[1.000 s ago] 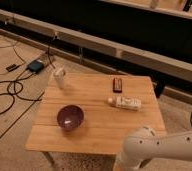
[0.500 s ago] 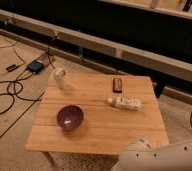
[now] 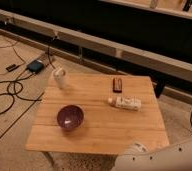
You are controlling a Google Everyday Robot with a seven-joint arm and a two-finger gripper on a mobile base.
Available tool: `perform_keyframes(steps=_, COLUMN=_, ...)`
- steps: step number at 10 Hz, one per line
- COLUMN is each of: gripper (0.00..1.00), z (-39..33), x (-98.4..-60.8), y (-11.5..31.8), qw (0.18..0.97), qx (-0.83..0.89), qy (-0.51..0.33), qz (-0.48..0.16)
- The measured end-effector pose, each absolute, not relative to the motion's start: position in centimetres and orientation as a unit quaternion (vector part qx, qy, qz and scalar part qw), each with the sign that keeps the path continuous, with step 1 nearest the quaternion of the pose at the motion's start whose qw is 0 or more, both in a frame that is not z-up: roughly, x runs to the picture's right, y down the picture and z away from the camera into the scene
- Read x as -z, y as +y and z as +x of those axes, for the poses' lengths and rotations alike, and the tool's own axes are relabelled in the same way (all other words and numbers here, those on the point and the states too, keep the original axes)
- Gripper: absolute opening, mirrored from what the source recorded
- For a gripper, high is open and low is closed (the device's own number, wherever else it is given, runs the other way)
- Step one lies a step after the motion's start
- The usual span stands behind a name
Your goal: Drag the pepper across the table
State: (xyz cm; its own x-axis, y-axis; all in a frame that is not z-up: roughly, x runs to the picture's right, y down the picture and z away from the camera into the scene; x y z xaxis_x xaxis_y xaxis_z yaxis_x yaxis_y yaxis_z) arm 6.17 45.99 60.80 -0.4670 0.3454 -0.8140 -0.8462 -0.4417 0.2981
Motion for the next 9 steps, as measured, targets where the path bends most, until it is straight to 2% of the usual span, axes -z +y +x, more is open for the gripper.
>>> perform_keyframes(steps=7, gripper=0.75, z=6.2, x=-60.8, y=45.9, qw=0.385, qx=-0.776, qy=0.362, qz=-0.344)
perform_keyframes(steps=9, gripper=0.75, z=7.2, x=-61.0, y=44.2, qw=0.395, qx=-0.781, qy=0.357, qz=-0.327)
